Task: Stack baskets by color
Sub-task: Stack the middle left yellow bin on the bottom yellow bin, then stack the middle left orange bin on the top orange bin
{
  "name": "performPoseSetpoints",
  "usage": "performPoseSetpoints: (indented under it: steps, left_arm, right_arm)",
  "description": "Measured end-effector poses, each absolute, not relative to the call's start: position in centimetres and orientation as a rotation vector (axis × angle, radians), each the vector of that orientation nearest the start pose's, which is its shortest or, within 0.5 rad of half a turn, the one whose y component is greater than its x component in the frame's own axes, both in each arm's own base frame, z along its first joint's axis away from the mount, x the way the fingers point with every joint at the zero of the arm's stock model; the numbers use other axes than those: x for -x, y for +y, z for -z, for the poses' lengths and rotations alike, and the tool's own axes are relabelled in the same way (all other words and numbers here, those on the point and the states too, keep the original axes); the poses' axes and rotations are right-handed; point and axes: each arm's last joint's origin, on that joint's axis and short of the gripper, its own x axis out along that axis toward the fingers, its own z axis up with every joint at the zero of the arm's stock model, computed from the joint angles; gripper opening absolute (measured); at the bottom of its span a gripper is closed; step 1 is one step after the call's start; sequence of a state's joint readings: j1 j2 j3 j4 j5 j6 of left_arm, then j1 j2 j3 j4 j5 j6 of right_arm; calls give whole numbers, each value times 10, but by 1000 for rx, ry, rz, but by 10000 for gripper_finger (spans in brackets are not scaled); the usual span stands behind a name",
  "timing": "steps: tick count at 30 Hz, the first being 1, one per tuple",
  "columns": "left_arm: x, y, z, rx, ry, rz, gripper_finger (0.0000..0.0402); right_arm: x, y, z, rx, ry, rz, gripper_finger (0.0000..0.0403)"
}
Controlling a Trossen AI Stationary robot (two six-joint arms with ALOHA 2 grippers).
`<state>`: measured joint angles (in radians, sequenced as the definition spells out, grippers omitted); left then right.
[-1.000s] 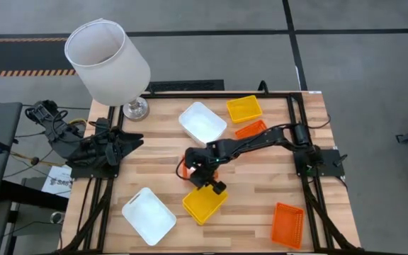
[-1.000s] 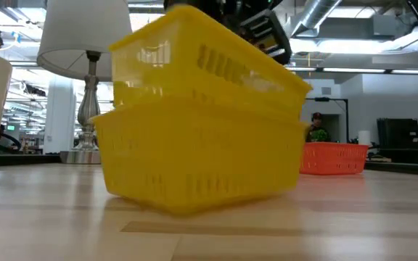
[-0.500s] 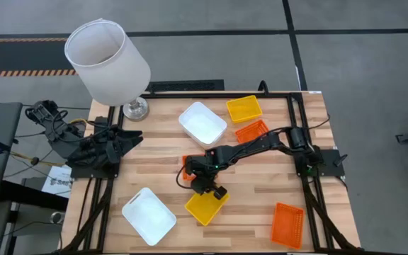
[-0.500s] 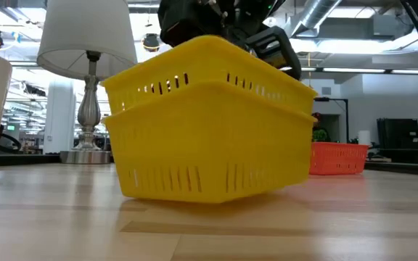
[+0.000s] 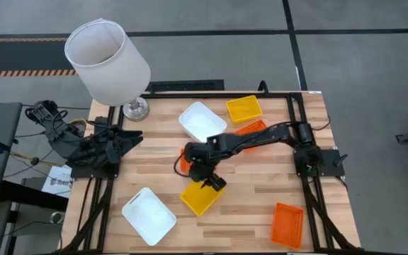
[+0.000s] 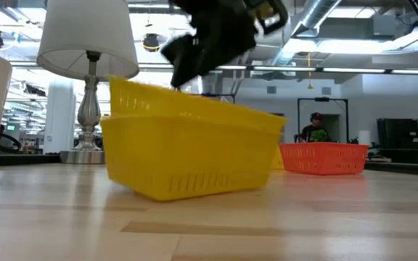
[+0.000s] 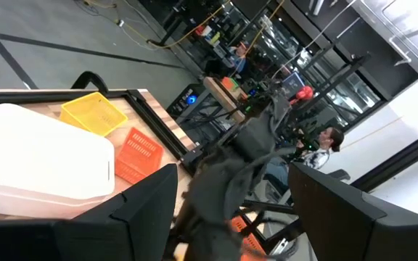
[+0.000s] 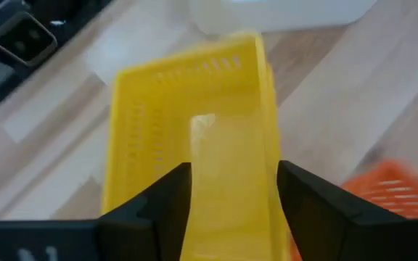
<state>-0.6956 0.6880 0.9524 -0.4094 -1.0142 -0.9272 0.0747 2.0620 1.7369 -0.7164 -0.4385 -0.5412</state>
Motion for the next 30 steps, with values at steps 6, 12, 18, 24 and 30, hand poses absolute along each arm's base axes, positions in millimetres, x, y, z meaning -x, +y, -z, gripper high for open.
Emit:
performPoseSetpoints:
  steps: [6, 12, 18, 24, 30]
  left_arm:
    - [-107, -57, -381, 809, -57, -334, 252]
    - [-107, -58, -381, 810, -54, -328, 252]
    - [-107, -58, -381, 810, -53, -327, 252]
    - [-107, -58, -381, 796, -49, -328, 252]
    - [-107, -58, -381, 792, -47, -326, 252]
  right_arm:
    - [-435, 32, -264, 295, 815, -656, 223]
    - [-436, 11, -264, 240, 892, -408, 218]
    - [-434, -16, -243, 96, 1050, -74, 217]
    - [-443, -26, -244, 208, 923, -100, 217]
    - [-459, -25, -236, 280, 813, -116, 217]
